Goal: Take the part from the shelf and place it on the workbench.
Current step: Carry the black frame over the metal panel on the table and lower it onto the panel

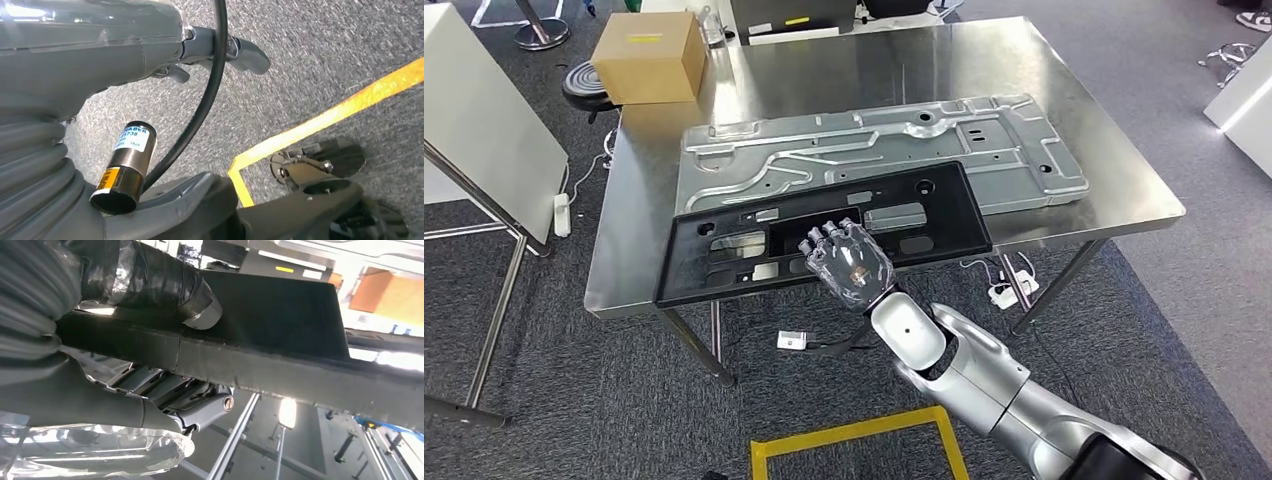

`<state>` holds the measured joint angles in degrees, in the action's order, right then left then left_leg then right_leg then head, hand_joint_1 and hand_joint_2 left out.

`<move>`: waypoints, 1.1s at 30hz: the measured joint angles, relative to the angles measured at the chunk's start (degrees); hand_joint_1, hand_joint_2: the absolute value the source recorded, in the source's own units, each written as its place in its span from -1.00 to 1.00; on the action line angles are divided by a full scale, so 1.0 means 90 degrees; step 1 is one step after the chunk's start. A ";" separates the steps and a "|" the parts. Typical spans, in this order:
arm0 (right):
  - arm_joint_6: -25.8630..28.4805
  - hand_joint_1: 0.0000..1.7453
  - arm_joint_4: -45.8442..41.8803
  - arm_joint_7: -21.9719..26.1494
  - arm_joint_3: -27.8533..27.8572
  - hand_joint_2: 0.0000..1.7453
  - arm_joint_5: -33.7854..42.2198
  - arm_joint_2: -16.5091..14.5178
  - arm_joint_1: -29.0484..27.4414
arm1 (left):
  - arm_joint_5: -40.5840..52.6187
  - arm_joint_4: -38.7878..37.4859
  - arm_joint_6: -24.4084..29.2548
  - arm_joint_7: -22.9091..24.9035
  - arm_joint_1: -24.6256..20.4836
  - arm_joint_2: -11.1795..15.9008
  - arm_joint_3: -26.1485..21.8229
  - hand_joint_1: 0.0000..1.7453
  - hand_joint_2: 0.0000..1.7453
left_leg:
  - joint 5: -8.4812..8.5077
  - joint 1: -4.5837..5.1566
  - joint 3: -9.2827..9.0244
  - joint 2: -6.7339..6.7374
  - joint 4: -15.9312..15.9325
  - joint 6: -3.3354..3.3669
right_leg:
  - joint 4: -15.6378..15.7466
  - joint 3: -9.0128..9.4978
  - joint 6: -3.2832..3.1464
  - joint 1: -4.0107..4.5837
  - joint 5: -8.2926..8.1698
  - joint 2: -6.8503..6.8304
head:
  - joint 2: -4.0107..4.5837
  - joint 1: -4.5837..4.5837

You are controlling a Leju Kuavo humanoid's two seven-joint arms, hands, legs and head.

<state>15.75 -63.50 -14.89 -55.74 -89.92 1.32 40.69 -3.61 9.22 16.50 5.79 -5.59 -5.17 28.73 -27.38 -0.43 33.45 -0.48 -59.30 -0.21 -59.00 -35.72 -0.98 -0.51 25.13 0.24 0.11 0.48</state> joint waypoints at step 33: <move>0.0036 0.98 0.0030 -0.0040 0.0000 1.00 0.0000 -0.0002 -0.0002 | -0.0004 -0.0007 0.0004 -0.0007 -0.0019 0.0016 0.0053 -1.00 1.00 | -0.0429 -0.0040 0.0236 0.0023 -0.0691 -0.0098 | -0.0027 0.0039 -0.0066 -0.0019 0.0053 -0.0006 | 0.0000 -0.0018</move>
<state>16.08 -63.23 -15.25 -55.74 -89.92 1.30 40.68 -3.64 9.16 16.53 5.73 -5.76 -5.03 29.20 -31.24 -0.79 35.57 -0.27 -65.52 -1.09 -59.24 -35.37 -1.58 -0.68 25.60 0.19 0.11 0.32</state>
